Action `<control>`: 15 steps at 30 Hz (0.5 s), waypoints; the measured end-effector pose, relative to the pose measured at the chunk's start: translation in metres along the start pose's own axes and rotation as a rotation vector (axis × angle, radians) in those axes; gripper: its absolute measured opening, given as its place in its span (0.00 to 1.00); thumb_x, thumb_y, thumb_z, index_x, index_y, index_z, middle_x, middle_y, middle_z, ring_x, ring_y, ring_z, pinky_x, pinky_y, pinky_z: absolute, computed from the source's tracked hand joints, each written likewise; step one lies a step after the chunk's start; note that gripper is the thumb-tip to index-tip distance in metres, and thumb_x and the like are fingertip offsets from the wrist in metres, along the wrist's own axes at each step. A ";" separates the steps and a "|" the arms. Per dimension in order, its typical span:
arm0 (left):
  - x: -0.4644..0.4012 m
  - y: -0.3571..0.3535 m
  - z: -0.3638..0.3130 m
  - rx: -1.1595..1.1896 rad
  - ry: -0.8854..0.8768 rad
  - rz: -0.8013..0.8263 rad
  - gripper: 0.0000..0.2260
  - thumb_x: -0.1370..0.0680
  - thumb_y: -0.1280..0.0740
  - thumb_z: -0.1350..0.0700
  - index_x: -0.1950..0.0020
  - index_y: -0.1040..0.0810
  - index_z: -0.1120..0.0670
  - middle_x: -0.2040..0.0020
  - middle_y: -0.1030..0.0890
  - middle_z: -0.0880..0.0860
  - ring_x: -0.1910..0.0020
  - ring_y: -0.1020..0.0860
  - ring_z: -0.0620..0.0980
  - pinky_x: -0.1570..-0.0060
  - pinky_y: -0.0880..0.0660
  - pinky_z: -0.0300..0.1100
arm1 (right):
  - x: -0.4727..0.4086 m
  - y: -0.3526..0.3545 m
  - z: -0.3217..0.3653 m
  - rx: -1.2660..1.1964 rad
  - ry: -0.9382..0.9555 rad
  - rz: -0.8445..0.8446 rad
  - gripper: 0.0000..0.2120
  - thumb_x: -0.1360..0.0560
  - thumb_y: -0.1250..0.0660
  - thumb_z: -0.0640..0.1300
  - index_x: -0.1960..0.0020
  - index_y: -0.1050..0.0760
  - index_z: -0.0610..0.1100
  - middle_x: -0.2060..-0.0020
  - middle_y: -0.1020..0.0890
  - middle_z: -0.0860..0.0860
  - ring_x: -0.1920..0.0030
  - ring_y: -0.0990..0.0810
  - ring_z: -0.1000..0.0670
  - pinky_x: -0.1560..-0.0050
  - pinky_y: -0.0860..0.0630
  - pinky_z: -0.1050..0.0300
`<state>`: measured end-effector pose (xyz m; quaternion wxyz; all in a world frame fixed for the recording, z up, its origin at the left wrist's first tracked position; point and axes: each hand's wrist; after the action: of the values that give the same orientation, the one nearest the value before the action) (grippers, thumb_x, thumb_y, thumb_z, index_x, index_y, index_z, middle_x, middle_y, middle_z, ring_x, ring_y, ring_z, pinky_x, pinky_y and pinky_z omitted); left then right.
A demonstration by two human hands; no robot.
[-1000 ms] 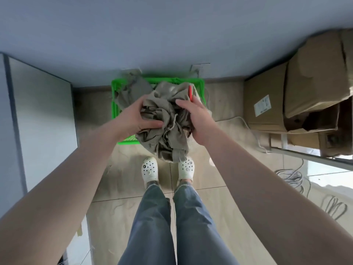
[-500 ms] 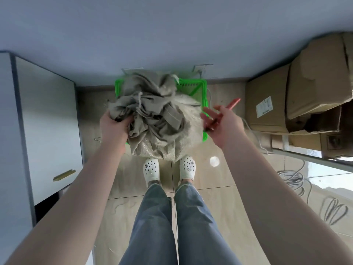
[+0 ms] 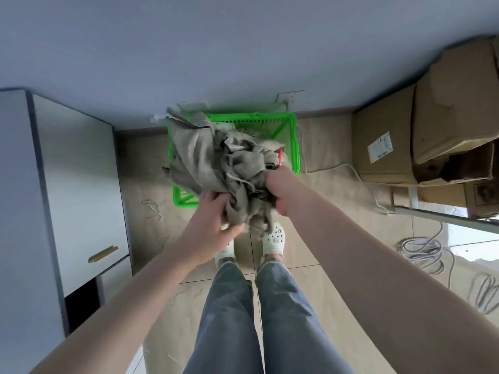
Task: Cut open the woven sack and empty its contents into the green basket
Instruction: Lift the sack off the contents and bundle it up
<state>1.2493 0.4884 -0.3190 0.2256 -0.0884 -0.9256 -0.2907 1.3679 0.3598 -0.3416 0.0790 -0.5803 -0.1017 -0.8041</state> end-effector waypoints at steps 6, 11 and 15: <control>-0.031 0.091 -0.009 -0.020 0.120 0.253 0.19 0.31 0.37 0.63 0.60 0.17 0.39 0.56 0.16 0.40 0.49 0.18 0.49 0.45 0.23 0.45 | 0.015 0.014 -0.012 -0.073 0.135 -0.058 0.07 0.28 0.30 0.43 0.51 0.22 0.46 0.57 0.16 0.42 0.64 0.17 0.44 0.70 0.19 0.50; -0.108 0.126 -0.058 -0.152 0.040 -0.701 0.15 0.29 0.43 0.60 0.50 0.20 0.49 0.49 0.18 0.53 0.47 0.21 0.51 0.46 0.29 0.42 | 0.017 0.013 -0.036 0.137 0.258 -0.149 0.16 0.30 0.30 0.46 0.44 0.29 0.46 0.54 0.20 0.47 0.54 0.19 0.45 0.56 0.17 0.44; -0.166 0.073 -0.092 -0.210 -0.182 -0.697 0.24 0.27 0.40 0.58 0.30 0.30 0.59 0.31 0.29 0.61 0.30 0.32 0.56 0.29 0.37 0.49 | 0.025 0.014 -0.054 0.145 0.336 -0.141 0.15 0.28 0.31 0.38 0.45 0.32 0.47 0.57 0.23 0.53 0.58 0.23 0.53 0.57 0.23 0.53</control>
<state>1.4510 0.4894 -0.2939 0.0195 0.1840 -0.8815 -0.4345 1.3138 0.3324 -0.3333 0.0802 -0.4220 -0.1852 -0.8838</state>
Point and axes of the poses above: each hand's wrist, its own x-axis away from the middle knuckle, its own y-axis out of the back of the hand, z = x × y
